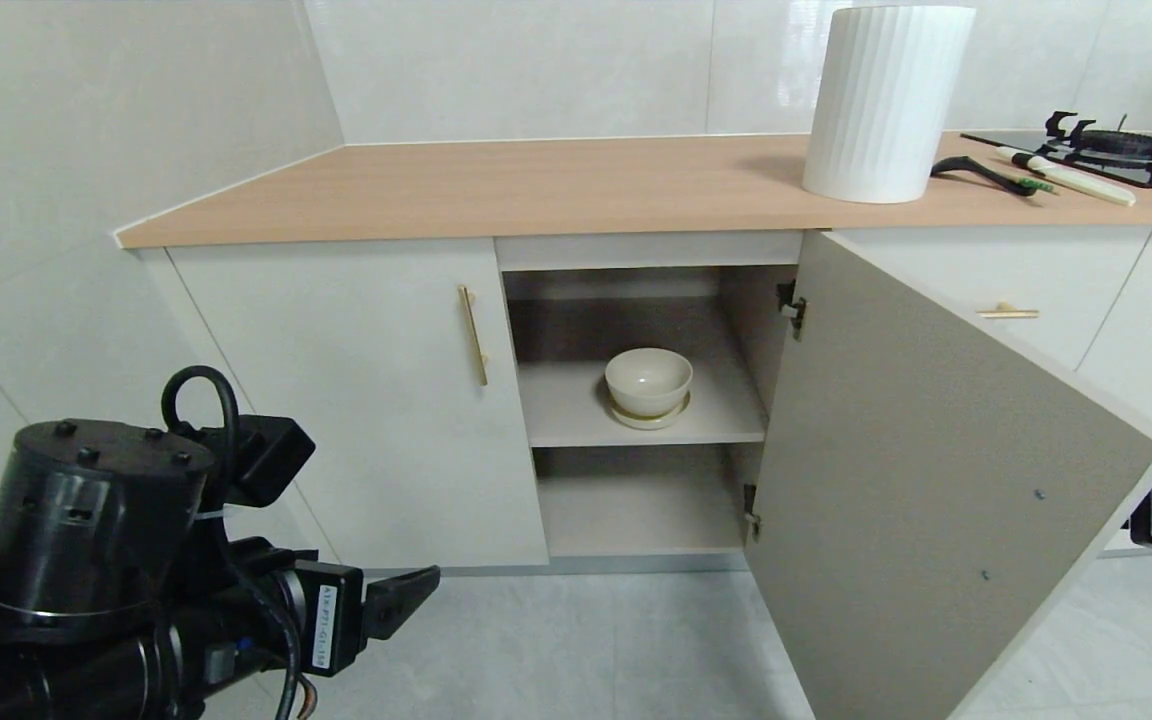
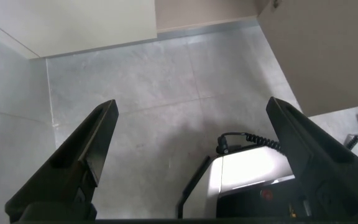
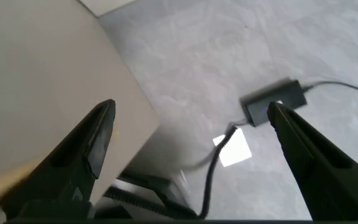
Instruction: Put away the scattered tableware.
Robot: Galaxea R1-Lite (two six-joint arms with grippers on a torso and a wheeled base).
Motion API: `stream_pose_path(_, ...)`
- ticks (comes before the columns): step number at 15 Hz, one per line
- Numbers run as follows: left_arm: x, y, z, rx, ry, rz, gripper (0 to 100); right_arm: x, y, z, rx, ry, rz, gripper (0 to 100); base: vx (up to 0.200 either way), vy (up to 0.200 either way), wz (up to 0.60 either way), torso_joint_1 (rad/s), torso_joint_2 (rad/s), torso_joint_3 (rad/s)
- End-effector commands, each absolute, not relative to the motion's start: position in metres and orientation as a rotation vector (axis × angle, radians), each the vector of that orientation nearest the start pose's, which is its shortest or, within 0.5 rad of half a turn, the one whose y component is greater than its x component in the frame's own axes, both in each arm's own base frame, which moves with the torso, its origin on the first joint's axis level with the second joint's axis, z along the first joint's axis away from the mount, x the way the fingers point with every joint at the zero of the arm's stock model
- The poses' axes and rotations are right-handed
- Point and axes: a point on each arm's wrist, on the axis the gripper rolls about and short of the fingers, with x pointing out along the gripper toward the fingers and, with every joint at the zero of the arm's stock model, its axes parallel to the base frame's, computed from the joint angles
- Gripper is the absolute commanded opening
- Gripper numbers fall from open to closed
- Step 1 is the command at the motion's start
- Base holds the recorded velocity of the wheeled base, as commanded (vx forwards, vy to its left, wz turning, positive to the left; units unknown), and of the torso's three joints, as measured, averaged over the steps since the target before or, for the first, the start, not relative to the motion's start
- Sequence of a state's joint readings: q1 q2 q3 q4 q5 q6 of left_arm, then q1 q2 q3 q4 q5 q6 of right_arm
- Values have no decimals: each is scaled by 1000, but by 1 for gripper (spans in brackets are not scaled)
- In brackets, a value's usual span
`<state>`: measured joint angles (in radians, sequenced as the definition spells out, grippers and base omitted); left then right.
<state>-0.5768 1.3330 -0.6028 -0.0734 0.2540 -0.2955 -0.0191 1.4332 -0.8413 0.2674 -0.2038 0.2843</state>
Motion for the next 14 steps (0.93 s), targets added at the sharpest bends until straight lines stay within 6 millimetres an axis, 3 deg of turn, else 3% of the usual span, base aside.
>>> stream_pose_path(1,163,-99,169,-17,643,-217,100,218,1,183,176,817,-278,100,0,0,0,0,0,0)
stream_pose_path(6,164,-100,169,-20,643,-216,100,230,49,183,145,826,14,100,0,0,0,0,0,0)
stream_pose_path(9,163,-99,170,-23,640,-216,100,249,97,174,120,888,212,100,0,0,0,0,0,0)
stream_pose_path(14,163,-99,172,-29,631,-217,100,277,140,163,121,939,356,100,0,0,0,0,0,0)
